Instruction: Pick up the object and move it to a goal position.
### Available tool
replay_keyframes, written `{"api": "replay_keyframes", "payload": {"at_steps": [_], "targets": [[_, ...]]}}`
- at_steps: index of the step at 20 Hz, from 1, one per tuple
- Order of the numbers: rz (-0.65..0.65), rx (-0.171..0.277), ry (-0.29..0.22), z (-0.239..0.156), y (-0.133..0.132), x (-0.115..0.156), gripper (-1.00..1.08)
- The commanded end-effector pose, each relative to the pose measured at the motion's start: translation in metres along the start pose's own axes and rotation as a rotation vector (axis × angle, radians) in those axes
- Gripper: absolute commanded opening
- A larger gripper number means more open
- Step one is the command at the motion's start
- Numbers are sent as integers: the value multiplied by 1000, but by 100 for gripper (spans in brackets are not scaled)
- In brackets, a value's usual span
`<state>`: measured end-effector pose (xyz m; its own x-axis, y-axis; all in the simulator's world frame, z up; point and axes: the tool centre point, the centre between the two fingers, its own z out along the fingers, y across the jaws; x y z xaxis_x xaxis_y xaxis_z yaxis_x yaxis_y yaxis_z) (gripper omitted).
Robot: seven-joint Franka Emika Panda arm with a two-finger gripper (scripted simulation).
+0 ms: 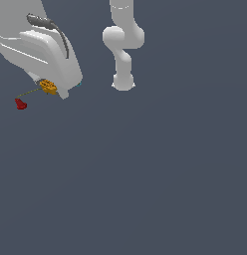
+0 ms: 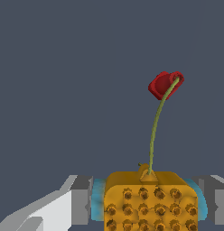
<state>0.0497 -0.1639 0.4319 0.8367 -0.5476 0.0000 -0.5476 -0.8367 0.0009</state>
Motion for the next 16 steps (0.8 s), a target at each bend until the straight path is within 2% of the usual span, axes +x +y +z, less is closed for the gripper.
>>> {"api": "replay_keyframes", "payload": {"at_steps": [1, 16], "targets": [[0, 0, 0, -11, 0, 4, -100], [-1, 0, 0, -50, -1, 19, -100]]}}
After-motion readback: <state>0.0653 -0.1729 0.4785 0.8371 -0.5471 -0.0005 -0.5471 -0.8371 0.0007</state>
